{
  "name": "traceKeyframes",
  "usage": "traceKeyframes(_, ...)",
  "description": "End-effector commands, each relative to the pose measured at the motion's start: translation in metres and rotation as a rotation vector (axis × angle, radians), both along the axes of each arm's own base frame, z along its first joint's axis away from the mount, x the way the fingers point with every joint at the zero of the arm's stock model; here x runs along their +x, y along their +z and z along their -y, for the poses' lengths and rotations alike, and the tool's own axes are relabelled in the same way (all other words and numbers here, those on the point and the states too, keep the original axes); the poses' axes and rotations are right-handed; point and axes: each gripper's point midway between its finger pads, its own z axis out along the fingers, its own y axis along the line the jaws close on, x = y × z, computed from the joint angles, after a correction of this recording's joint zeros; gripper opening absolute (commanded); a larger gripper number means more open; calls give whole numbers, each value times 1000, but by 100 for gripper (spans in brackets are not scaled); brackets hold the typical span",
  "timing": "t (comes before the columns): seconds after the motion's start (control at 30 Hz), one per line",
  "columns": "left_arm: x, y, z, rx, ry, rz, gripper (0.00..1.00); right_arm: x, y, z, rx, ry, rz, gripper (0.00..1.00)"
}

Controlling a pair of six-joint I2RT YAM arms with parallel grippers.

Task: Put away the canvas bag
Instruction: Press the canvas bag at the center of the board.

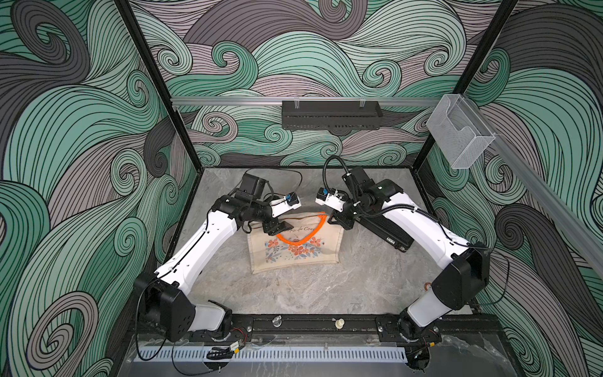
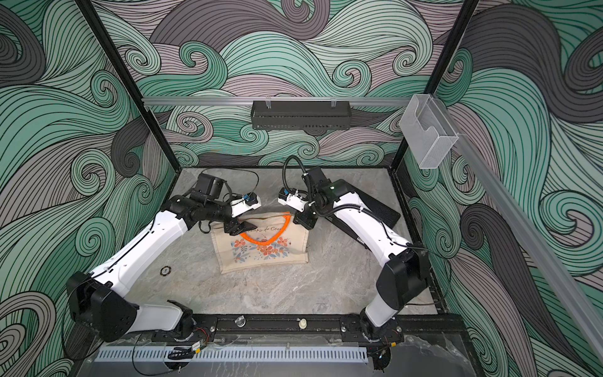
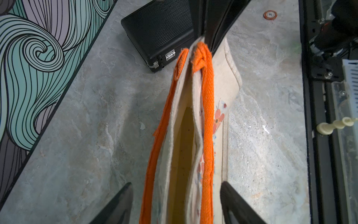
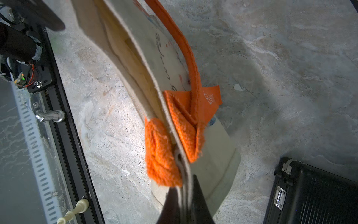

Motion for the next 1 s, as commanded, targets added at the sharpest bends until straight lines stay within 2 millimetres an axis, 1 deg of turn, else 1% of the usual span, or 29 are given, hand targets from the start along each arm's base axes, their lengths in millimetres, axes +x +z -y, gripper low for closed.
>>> traceKeyframes(0.0, 6, 19, 28, -82, -24, 21, 82, -6, 19, -13, 89, 37, 11, 0)
traceKeyframes(0.03, 7, 13, 33, -53, -32, 23, 82, -6, 17, -13, 88, 40, 5, 0)
traceKeyframes(0.07, 10, 1, 38, -12, -37, 12, 83, -6, 15, -13, 86, 37, -3, 0)
traceKeyframes(0.17, 11, -13, 50, 40, -65, -22, 82, -8, 14, -14, 92, 37, -14, 0)
traceKeyframes(0.23, 13, -16, 55, 42, -77, -37, 76, -8, 17, -14, 105, 38, -6, 0)
traceKeyframes(0.3, 15, -17, 60, 28, -82, -40, 64, -8, 20, -15, 122, 40, 7, 0)
traceKeyframes(0.37, 16, -18, 64, 11, -90, -41, 41, -7, 21, -15, 139, 35, 19, 0)
traceKeyframes(0.4, 15, -18, 65, 0, -95, -45, 31, -7, 21, -15, 144, 29, 20, 0)
traceKeyframes(0.43, 13, -17, 67, -11, -104, -51, 18, -5, 22, -15, 154, 19, 27, 0)
traceKeyframes(0.47, 11, -17, 68, -19, -110, -53, 10, -2, 22, -14, 165, 4, 29, 0)
traceKeyframes(0.53, 9, -17, 68, -27, -120, -53, 1, 4, 22, -12, 192, -36, 36, 7)
traceKeyframes(0.57, 8, -18, 67, -26, -119, -49, 0, 9, 24, -10, 214, -60, 43, 12)
traceKeyframes(0.6, 7, -18, 66, -24, -117, -48, 0, 11, 25, -9, 235, -73, 44, 22)
traceKeyframes(0.63, 6, -16, 63, -22, -106, -50, 0, 13, 27, -9, 267, -89, 39, 35)
traceKeyframes(0.67, 4, -13, 62, -22, -105, -46, 0, 15, 30, -9, 299, -105, 42, 46)
traceKeyframes(0.7, 2, -12, 61, -23, -117, -42, 0, 15, 30, -10, 319, -110, 50, 51)
traceKeyframes(0.73, -1, -12, 60, -18, -135, -35, 0, 16, 29, -10, 337, -118, 63, 54)
traceKeyframes(0.77, -4, -11, 59, -15, -150, -36, 0, 15, 25, -10, 354, -119, 73, 63)
traceKeyframes(0.87, -11, -5, 54, -31, -172, -64, 0, 17, 18, -10, 391, -124, 128, 66)
traceKeyframes(0.93, -10, 2, 49, -68, -168, -78, 0, 21, 20, -8, 429, -131, 180, 67)
traceKeyframes(0.97, -10, 6, 47, -99, -166, -86, 0, 20, 22, -8, 459, -132, 200, 69)
